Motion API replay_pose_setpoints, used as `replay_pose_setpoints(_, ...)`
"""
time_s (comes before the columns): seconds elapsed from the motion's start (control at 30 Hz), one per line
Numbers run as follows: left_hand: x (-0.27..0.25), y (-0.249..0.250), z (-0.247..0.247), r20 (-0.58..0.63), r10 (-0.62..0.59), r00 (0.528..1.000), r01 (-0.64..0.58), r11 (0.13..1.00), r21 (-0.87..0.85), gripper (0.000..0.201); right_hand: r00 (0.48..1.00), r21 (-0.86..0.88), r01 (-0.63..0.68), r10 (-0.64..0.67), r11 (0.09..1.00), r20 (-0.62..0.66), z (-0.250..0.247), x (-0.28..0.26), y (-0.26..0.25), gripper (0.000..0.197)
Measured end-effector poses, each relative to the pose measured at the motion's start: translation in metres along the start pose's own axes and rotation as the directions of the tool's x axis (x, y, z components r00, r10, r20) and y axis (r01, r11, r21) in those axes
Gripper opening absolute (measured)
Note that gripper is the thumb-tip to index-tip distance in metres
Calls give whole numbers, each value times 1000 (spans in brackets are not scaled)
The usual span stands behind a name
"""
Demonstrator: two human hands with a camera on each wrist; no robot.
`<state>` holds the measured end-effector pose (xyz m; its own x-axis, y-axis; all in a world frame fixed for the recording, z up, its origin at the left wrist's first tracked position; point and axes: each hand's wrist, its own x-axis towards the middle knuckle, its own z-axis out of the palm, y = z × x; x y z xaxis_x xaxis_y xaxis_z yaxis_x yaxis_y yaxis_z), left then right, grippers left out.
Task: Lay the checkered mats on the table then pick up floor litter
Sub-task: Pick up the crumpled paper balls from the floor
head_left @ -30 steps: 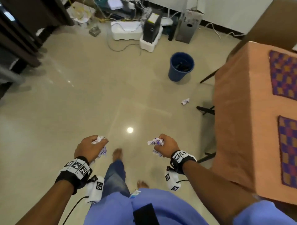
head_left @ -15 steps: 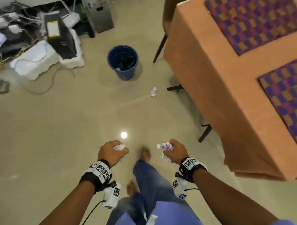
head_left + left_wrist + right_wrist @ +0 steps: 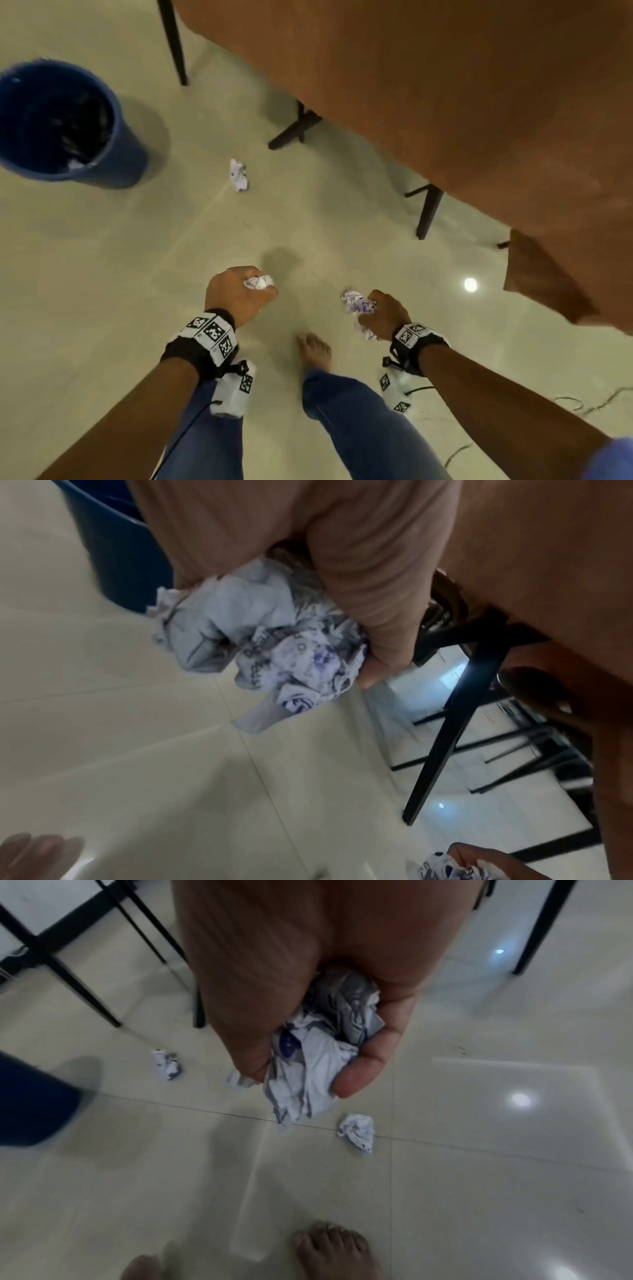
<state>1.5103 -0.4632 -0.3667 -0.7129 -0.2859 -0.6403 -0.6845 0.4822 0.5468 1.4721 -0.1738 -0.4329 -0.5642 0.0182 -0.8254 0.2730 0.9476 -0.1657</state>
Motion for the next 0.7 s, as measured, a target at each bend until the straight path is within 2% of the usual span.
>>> replay_pose_setpoints(0.13, 68, -37, 44, 111, 132, 985, -146, 982, 122, 21, 994, -25, -99, 98, 995, -44, 56, 71, 51, 43)
replay_pose_setpoints(0.2, 99, -57, 68, 166, 185, 969, -217, 956, 200, 30, 990, -19, -132, 130, 991, -53, 84, 106, 72, 45)
replay_pose_setpoints(0.33, 140, -88, 99, 208, 291, 934, -339, 905, 256, 39, 997, -9, -47, 46, 999, -58, 130, 156, 84, 55)
replay_pose_setpoints(0.4, 155, -104, 107, 212, 281, 936, -332, 905, 265, 33, 988, 34, -34, 38, 999, -149, 151, 178, 80, 51)
replay_pose_setpoints(0.47, 164, -116, 111, 202, 251, 947, -300, 914, 272, 32, 968, 100, -92, 113, 991, -223, 166, 191, 67, 49)
replay_pose_setpoints(0.57, 168, -124, 110, 176, 230, 957, -271, 925, 265, 25, 960, 108, -157, 177, 982, -215, 178, 202, 44, 47)
replay_pose_setpoints(0.7, 174, -127, 98, 130, 213, 968, -242, 929, 279, 14, 978, 195, -47, 85, 980, -192, 177, 203, -7, 43)
